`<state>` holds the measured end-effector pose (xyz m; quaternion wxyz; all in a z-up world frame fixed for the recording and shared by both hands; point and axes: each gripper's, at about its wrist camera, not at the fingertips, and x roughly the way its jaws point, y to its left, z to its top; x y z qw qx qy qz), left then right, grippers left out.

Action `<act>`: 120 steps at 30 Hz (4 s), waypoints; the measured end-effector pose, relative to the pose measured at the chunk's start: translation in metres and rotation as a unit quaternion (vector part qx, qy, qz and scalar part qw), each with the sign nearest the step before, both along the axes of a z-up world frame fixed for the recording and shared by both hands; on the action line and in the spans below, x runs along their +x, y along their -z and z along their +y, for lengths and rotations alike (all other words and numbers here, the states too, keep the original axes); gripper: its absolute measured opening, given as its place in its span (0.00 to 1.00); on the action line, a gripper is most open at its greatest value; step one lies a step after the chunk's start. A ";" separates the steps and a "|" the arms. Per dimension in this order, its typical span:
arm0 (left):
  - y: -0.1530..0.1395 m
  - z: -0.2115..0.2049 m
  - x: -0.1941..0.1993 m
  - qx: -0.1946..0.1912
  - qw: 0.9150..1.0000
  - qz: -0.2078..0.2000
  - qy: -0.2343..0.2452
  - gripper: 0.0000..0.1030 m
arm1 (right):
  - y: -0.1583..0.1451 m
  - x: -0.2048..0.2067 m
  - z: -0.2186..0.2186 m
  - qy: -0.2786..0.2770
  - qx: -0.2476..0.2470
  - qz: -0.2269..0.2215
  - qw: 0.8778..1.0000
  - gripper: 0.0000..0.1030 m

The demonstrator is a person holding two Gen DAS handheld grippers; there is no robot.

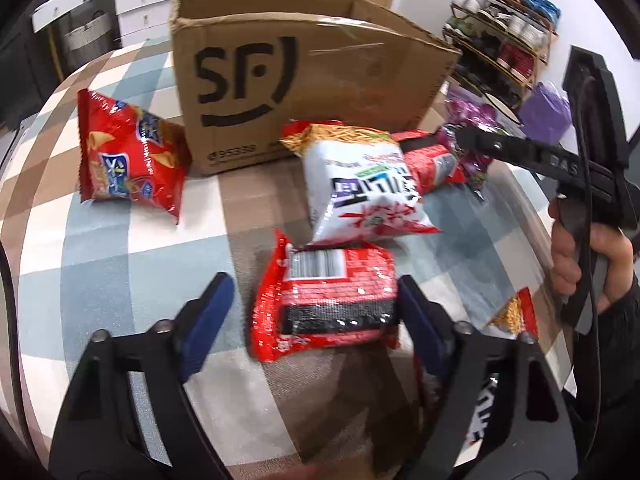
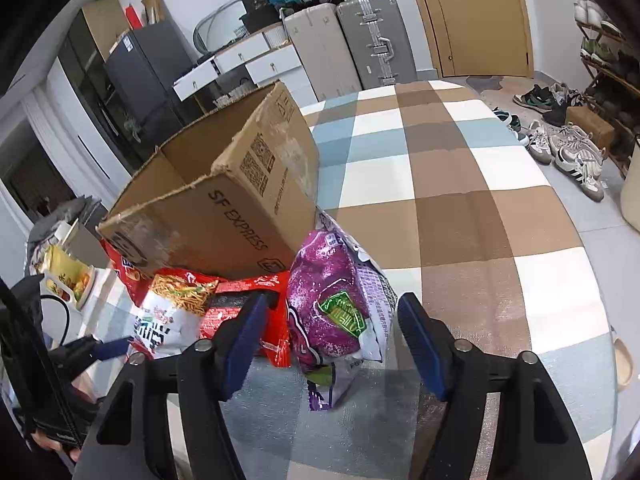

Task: Organize snacks
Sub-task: 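Grasp the red-black pack with left tool while right tool grasps purple candy bag, then carry both bags over the box and open both tools to drop them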

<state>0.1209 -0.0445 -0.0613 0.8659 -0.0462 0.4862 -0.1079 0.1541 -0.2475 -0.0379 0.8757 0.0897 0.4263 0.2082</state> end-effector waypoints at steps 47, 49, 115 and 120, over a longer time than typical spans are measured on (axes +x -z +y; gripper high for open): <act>-0.087 0.061 -0.020 -0.053 0.988 -0.124 -0.075 0.43 | -0.079 -0.059 -0.001 -0.019 0.021 -0.100 0.995 0.46; -0.094 0.060 -0.016 -0.049 0.987 -0.134 -0.076 0.43 | -0.083 -0.057 0.001 -0.022 0.027 -0.101 0.994 0.46; -0.085 0.040 0.147 -0.006 0.988 -0.135 -0.078 0.44 | -0.090 0.050 0.096 -0.057 -0.016 -0.129 0.990 0.48; -0.091 0.043 0.142 -0.013 0.987 -0.137 -0.080 0.69 | -0.097 0.040 0.088 -0.054 -0.013 -0.152 0.987 0.71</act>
